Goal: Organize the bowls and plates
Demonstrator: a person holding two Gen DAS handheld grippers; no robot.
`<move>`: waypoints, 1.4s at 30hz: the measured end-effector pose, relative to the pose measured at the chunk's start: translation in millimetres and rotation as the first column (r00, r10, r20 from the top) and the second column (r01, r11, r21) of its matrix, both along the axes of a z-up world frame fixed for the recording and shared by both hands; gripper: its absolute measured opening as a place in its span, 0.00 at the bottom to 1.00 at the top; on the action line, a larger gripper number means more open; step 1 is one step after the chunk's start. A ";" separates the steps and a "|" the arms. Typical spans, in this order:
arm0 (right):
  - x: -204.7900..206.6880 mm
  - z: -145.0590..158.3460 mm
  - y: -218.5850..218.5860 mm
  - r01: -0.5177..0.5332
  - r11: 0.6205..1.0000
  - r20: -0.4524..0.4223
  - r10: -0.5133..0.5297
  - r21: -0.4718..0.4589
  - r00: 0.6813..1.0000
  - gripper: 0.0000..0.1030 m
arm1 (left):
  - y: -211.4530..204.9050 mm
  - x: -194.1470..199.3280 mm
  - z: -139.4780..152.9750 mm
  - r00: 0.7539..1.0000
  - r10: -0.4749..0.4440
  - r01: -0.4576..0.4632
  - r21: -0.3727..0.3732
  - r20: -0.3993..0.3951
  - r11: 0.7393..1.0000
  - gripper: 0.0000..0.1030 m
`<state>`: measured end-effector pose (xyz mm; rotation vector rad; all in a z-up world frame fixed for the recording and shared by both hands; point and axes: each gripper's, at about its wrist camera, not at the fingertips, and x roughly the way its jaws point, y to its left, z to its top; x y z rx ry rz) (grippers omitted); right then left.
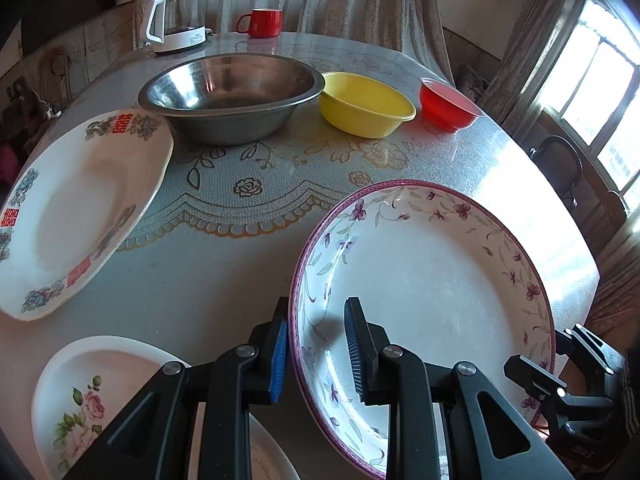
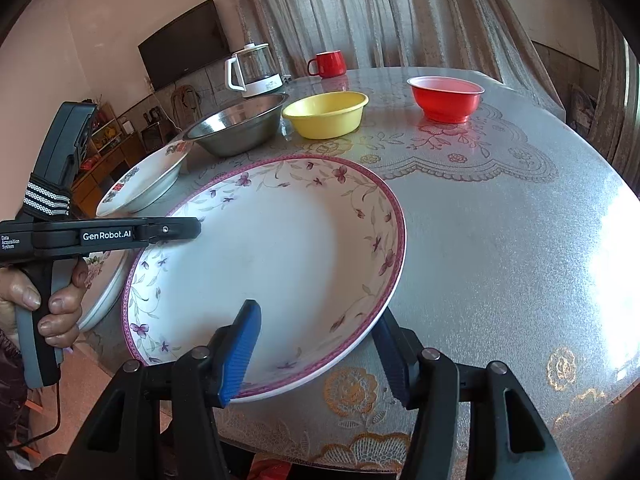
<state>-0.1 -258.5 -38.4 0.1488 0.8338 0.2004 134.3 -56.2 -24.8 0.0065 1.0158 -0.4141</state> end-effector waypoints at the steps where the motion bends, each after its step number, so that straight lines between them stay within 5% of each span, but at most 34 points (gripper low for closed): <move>1: 2.0 0.2 1.1 -0.006 1.000 0.003 0.006 -0.003 1.000 0.56 | 1.8 1.5 0.1 1.000 0.009 -0.009 -0.006 -0.004 1.000 0.25; 13: 45.5 8.7 11.3 -0.057 0.996 0.035 0.059 -0.070 0.998 0.54 | 10.7 20.8 2.1 0.994 0.105 -0.105 -0.013 -0.035 0.994 0.25; 27: 87.6 -0.2 11.1 0.008 0.993 -0.015 -0.010 -0.114 1.000 0.53 | 15.3 29.6 3.0 0.985 0.165 -0.166 -0.024 -0.050 0.986 0.28; 42: 83.6 0.6 24.4 0.056 0.962 0.026 -0.051 -0.266 0.998 0.59 | 17.9 19.9 3.7 0.982 0.187 -0.187 -0.008 -0.029 0.982 0.29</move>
